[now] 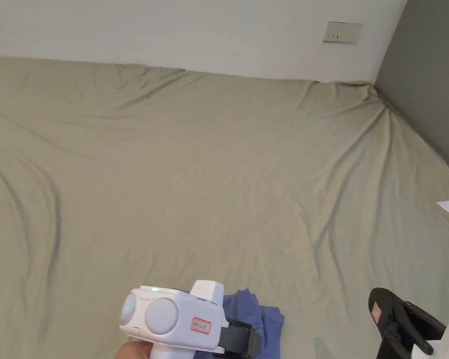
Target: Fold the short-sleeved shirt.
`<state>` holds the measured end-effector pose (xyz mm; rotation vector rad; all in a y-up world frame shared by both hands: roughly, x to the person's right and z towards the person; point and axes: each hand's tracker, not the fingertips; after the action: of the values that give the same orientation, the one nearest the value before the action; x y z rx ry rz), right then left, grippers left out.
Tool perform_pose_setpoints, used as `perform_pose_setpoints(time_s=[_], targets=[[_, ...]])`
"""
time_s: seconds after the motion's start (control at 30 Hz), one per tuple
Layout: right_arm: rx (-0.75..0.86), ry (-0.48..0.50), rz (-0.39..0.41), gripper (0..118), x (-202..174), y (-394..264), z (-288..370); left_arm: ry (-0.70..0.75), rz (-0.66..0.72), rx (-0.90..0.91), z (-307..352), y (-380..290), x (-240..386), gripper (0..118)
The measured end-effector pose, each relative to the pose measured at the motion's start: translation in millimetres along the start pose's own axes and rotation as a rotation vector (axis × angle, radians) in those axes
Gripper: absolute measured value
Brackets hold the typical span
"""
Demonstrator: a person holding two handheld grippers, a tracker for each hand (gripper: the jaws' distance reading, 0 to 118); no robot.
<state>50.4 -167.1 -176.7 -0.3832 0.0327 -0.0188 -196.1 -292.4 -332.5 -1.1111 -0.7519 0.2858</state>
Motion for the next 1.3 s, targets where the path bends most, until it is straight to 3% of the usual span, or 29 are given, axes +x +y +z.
perform_pose_setpoints(time_s=[0.07,0.13,0.2,0.23,0.3,0.37,0.63,0.67,0.7,0.83,0.97,1.1,1.17,1.23,1.3], targets=[[-0.002,-0.001,-0.002,0,1,-1,0,-0.043,-0.012,0.162,43,-1,-4,64],[-0.005,0.002,-0.011,0,2,-3,-3,0.028,0.027,0.35,64,-4,-15,64],[-0.007,0.007,-0.025,0,2,-5,-7,0.136,0.008,0.388,57,-14,-22,61],[-0.009,0.011,-0.031,0,2,-7,-9,0.214,-0.022,0.364,44,-22,-23,50],[-0.012,0.013,-0.049,0,1,-8,-11,0.32,-0.065,0.434,15,-40,-20,2],[-0.015,0.019,-0.062,0,2,-8,-11,0.233,-0.036,0.353,-16,-49,-10,2],[-0.044,0.012,-0.047,0,8,-15,-6,0.265,-0.143,0.257,-107,-75,68,2],[-0.051,0.009,-0.048,0,9,-16,-7,0.308,-0.204,0.261,-116,-81,74,2],[-0.054,0.008,-0.052,0,10,-17,-7,0.288,-0.277,0.238,-124,-87,81,2],[-0.063,0.006,-0.057,0,14,-18,-9,0.099,-0.259,0.124,-134,-101,100,2],[-0.071,0.046,0.0,0,9,-11,-21,-0.028,-0.259,0.112,-79,-103,102,2],[-0.176,0.176,0.088,0,-15,-22,-67,-0.073,-0.115,0.148,2,-106,67,2],[-0.26,0.255,0.133,0,-33,-44,-100,-0.035,-0.051,0.175,38,-112,45,2],[-0.38,0.354,0.122,0,-49,-77,-135,-0.02,-0.009,0.183,67,-114,21,2],[-0.493,0.368,0.131,0,-59,-106,-157,0.022,0.051,0.227,86,-112,1,2]])
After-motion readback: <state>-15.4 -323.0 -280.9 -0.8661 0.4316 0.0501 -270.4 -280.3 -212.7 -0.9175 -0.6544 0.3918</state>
